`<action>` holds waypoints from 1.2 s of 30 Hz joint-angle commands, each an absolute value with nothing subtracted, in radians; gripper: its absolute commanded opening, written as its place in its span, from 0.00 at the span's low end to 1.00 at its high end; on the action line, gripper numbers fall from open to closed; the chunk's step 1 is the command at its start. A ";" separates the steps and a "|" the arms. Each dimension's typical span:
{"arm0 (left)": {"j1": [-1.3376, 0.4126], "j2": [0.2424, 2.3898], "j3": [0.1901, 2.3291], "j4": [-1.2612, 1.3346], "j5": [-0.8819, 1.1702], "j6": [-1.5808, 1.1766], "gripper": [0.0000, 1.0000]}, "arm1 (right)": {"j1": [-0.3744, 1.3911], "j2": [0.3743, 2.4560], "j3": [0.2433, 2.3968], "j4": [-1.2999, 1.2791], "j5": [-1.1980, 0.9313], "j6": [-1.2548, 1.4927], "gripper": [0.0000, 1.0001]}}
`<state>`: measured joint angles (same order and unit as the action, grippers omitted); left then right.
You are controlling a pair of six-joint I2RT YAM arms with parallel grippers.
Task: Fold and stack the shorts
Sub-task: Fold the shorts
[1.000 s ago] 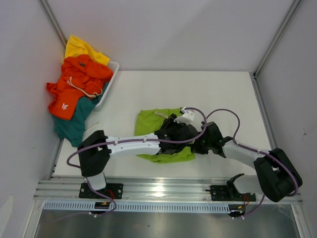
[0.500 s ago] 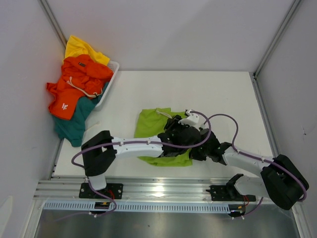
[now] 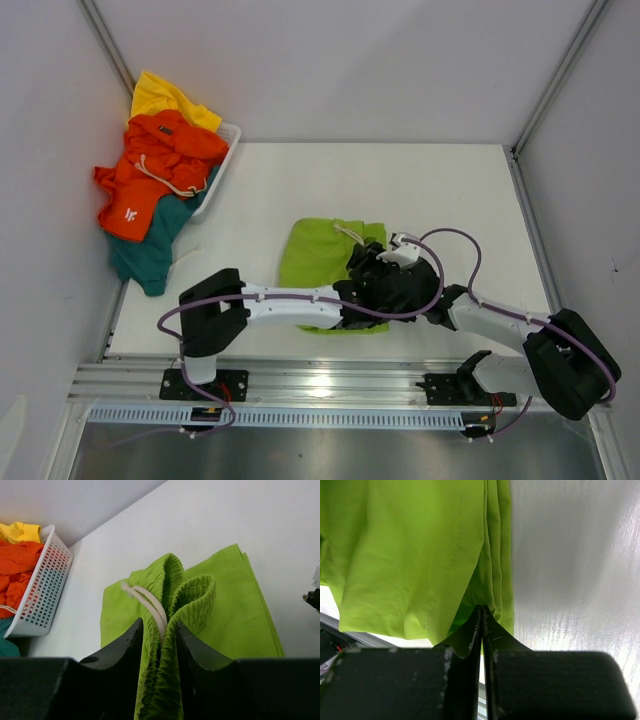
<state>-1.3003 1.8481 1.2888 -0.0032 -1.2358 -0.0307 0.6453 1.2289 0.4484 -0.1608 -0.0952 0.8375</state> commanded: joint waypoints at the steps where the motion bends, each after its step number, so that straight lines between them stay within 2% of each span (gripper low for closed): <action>1: -1.301 1.868 1.339 -0.061 -1.220 -0.099 0.14 | 0.635 1.232 0.439 -0.183 -0.072 0.831 0.00; 2: -1.301 1.865 1.339 -0.069 -1.203 -0.132 0.24 | 0.634 1.230 0.439 -0.183 -0.074 0.831 0.00; 3: -1.301 1.862 1.336 -0.077 -1.165 -0.144 0.40 | 0.634 1.229 0.436 -0.183 -0.077 0.830 0.00; 5: -1.301 1.850 1.333 -0.100 -1.128 -0.178 0.56 | 0.627 1.224 0.434 -0.186 -0.077 0.830 0.00; 6: -1.301 1.833 1.327 -0.109 -1.088 -0.187 0.68 | 0.624 1.217 0.430 -0.187 -0.077 0.830 0.00; 8: -1.301 1.807 1.321 -0.138 -1.063 -0.233 0.80 | 0.611 1.213 0.426 -0.190 -0.080 0.825 0.00; 9: -1.301 1.769 1.313 -0.143 -1.051 -0.248 0.92 | 0.607 1.209 0.425 -0.192 -0.081 0.824 0.00; 10: -1.301 1.747 1.310 -0.143 -1.002 -0.258 0.95 | 0.604 1.207 0.422 -0.192 -0.084 0.821 0.00; 12: -1.298 1.703 1.292 -0.147 -0.956 -0.273 0.99 | 0.592 1.206 0.420 -0.192 -0.087 0.819 0.00; 18: -1.208 1.577 1.341 -0.311 -0.757 -0.390 0.99 | 0.572 1.186 0.428 -0.218 -0.095 0.807 0.01; 19: -1.188 1.544 1.333 -0.327 -0.685 -0.417 0.99 | 0.572 1.169 0.431 -0.225 -0.092 0.804 0.04; 20: -1.168 1.525 1.327 -0.331 -0.651 -0.422 0.99 | 0.571 1.160 0.439 -0.247 -0.086 0.796 0.18; 23: -1.102 1.477 1.272 -0.331 -0.559 -0.433 0.99 | 0.554 1.118 0.449 -0.296 -0.068 0.782 0.39; 31: -1.023 1.571 1.291 -0.429 -0.482 -0.466 0.99 | 0.459 1.074 0.541 -0.368 -0.061 0.716 0.40; 36: -0.999 1.614 1.286 -0.407 -0.419 -0.468 0.99 | 0.436 1.101 0.578 -0.287 -0.149 0.693 0.59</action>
<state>-1.0210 1.6047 1.2720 -0.4129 -0.4862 -0.4450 0.4454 1.0904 0.5289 -0.3340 -0.0971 0.7307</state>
